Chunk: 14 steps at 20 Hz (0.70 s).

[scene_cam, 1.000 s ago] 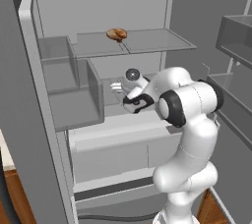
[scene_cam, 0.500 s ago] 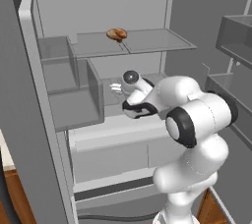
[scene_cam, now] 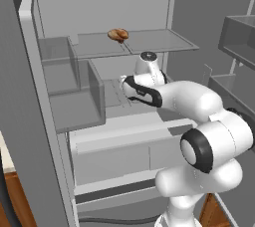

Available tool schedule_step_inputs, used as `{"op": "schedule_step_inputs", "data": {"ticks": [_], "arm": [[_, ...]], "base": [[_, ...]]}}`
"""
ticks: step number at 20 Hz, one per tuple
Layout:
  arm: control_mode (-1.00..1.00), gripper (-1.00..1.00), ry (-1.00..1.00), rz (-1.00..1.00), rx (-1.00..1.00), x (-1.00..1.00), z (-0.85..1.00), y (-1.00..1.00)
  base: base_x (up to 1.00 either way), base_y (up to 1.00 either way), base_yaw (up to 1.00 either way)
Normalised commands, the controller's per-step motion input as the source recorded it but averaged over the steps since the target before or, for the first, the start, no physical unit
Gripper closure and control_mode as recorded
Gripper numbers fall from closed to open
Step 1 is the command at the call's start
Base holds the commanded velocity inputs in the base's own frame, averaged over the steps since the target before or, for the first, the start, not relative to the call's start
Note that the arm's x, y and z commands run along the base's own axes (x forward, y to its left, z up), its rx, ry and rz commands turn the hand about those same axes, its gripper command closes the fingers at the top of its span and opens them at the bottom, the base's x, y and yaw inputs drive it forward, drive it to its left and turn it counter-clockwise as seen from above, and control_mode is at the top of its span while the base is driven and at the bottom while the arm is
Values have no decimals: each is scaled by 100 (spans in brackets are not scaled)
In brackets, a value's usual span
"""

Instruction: Transport the chicken drumstick and eggplant to the fridge. Place the chicken drumstick on the rack containing meat and place the eggplant on the rack containing the vegetable, ensuring meats and vegetables are on different racks.

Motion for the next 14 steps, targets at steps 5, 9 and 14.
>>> {"op": "schedule_step_inputs", "data": {"ticks": [5,9,14], "arm": [[-100,-100,26,5,0,-78,61,-7],[-100,-100,7,3,0,-90,64,0],[-100,-100,-11,13,-3,-100,32,0]], "base": [[0,0,0],[0,0,0],[0,0,0]]}}
